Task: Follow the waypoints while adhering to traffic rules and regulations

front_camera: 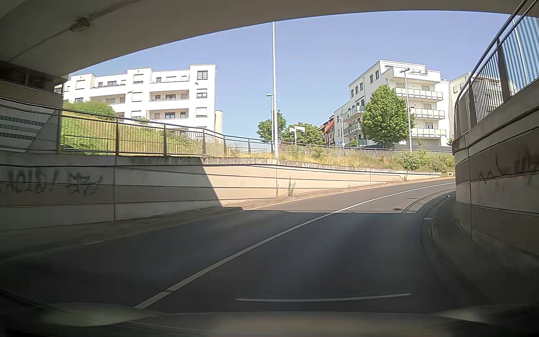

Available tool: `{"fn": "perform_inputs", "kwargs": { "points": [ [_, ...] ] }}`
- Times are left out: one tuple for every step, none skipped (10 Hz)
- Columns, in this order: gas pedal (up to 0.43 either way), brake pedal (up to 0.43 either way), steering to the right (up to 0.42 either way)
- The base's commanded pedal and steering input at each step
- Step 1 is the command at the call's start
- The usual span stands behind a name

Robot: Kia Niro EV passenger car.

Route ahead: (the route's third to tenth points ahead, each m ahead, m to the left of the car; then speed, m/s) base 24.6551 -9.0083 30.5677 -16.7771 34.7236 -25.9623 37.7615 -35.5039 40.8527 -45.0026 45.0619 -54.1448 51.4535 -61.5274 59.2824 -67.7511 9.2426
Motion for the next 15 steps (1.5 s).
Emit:
{"fn": "perform_inputs", "kwargs": {
  "points": [
    [0.13,0.03,0.126],
    [0.15,0.03,0.126],
    [0.15,0.03,0.126],
    [0.157,0.03,0.126],
    [0.157,0.03,0.127],
    [0.169,0.03,0.127],
    [0.169,0.03,0.127],
    [0.169,0.03,0.126],
    [0.169,0.03,0.126],
    [0.169,0.03,0.126],
    [0.169,0.03,0.126],
    [0.169,0.03,0.127],
    [0.169,0.03,0.131],
    [0.169,0.03,0.134],
    [0.169,0.03,0.136]
  ]
}}
